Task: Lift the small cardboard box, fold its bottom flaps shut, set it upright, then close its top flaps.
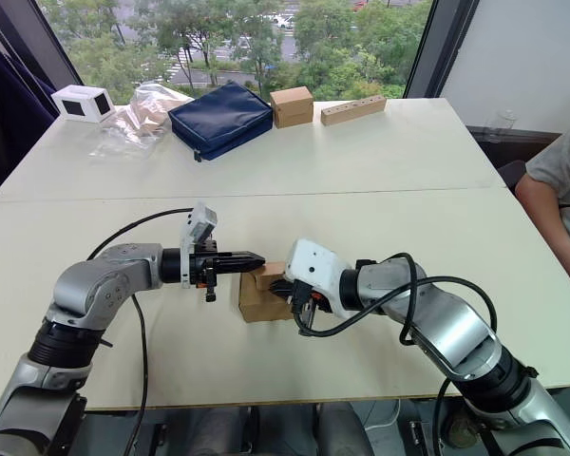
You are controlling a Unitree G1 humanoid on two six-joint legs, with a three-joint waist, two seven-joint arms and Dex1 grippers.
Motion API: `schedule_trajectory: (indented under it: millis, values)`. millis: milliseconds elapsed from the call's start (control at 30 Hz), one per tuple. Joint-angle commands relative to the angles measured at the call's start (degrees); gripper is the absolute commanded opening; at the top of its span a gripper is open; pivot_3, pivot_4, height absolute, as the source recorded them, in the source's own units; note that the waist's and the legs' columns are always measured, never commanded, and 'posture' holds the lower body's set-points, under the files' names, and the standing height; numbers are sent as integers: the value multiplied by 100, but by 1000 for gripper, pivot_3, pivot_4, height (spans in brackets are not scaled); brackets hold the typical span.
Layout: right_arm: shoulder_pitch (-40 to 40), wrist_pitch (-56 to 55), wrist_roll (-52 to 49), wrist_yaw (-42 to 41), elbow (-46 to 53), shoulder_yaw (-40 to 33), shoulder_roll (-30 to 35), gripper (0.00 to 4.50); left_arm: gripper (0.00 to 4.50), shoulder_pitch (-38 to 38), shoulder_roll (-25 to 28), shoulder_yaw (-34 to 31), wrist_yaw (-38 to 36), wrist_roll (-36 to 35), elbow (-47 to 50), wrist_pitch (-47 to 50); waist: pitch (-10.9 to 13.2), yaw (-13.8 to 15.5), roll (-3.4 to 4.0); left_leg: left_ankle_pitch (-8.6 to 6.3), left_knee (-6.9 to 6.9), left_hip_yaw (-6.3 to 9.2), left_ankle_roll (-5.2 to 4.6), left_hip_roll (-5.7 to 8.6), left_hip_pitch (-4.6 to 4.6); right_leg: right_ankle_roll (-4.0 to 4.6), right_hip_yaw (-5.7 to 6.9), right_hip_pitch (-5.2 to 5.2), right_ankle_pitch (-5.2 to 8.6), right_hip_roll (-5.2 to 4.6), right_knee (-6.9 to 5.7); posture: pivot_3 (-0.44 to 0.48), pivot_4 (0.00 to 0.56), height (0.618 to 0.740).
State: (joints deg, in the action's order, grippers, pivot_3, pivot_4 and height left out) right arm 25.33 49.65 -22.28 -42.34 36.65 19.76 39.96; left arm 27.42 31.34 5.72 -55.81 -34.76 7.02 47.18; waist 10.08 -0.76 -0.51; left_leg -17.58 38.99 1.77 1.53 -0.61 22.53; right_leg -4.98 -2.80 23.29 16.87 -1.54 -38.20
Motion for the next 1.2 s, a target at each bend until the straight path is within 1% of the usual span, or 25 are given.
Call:
schedule_trajectory:
  millis: [33,267,467,633,833,933,1000,1100,1200]
  values:
    - [56,-208,247,3,7,70,62,0,30,25,23,-112,-1,-89,173,12,0,-1,0,0,0,0,0,0,0,0,0,0,0,0,0,0,150,740]
    - [52,-355,525,4,-143,168,31,0,30,37,39,-102,-8,-146,230,71,0,1,0,0,0,0,0,0,0,0,0,0,0,0,0,0,150,740]
    - [16,-385,557,-37,-141,158,0,0,30,-10,104,-11,-73,-136,403,67,0,0,0,0,0,0,0,0,0,0,0,0,0,0,0,0,150,740]
    - [-28,-332,440,-99,-104,19,-30,0,30,-121,399,415,-237,377,497,-356,0,-1,0,0,0,0,0,0,0,0,-1,0,0,0,1,0,150,740]
    - [-43,-365,467,-113,-155,-5,-43,0,30,-81,353,422,-234,488,313,-560,0,8,0,0,0,0,0,0,0,0,0,-2,0,-1,2,0,150,740]
    - [-74,-247,215,-132,-44,-229,-119,0,30,-83,364,441,-255,542,299,-619,0,7,0,0,0,0,0,0,0,0,0,-2,0,0,2,0,150,740]
    - [-104,-129,-67,-137,37,-503,-204,0,30,-70,349,417,-251,538,287,-618,0,7,0,0,0,0,0,0,0,0,0,-3,0,0,2,0,150,740]
    - [-126,48,-550,-42,65,-1044,-438,0,30,21,220,54,-162,129,297,-329,0,5,0,0,0,1,0,-1,-1,0,0,-3,0,1,2,0,150,740]
    - [-104,150,-812,72,29,-1407,-577,0,30,113,173,-262,-83,-227,400,-23,0,3,0,0,0,1,0,-1,0,0,0,-3,0,1,1,0,150,740]
